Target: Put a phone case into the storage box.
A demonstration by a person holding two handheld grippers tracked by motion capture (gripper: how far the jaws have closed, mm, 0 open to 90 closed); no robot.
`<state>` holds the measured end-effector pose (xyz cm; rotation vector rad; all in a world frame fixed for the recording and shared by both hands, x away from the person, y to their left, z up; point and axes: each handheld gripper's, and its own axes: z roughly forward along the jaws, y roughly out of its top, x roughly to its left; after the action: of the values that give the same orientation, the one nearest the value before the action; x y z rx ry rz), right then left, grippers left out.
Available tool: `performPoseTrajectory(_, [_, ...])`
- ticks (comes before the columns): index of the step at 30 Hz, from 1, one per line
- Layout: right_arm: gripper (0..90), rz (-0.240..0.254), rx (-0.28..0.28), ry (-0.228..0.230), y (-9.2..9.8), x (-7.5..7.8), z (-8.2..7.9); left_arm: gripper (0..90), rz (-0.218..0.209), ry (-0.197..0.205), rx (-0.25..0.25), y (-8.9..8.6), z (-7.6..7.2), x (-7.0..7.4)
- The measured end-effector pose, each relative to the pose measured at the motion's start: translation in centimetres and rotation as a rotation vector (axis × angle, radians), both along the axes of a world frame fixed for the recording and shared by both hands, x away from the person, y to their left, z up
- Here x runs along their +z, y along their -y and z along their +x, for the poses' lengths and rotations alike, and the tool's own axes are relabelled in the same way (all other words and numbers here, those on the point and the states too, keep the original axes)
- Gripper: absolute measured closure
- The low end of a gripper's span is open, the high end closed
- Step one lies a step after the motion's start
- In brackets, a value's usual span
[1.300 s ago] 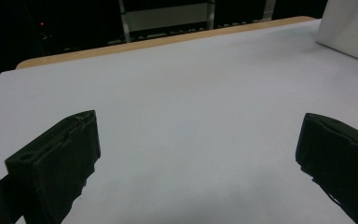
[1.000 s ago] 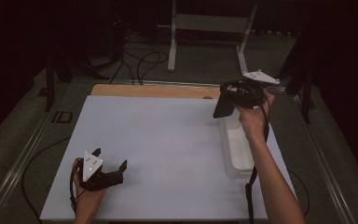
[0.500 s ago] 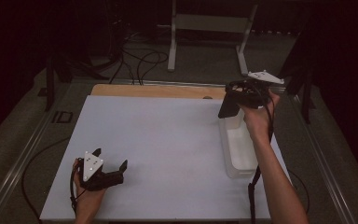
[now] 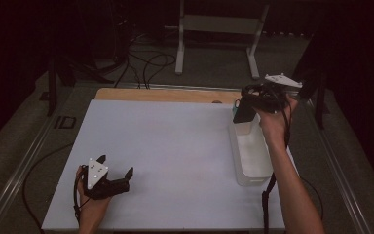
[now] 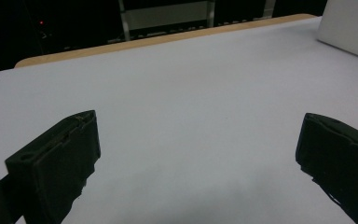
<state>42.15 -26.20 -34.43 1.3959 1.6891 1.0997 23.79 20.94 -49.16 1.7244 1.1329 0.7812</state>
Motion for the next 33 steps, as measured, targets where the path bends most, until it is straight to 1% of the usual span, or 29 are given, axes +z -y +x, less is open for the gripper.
performPoseTrajectory(10, [13.3,-0.005,-0.022,-0.023,0.7,-0.7,0.4,0.2,0.0,0.001,0.001,0.0,0.0,0.0])
performPoseTrajectory(21, [13.3,-0.01,-0.043,-0.05,1.0,-1.7,1.0,0.2,0.004,0.001,0.0,0.0,0.0,0.0])
performPoseTrajectory(33, [13.3,-0.017,-0.045,-0.072,0.8,-2.4,1.5,0.2,0.006,0.002,-0.001,0.0,-0.1,0.0])
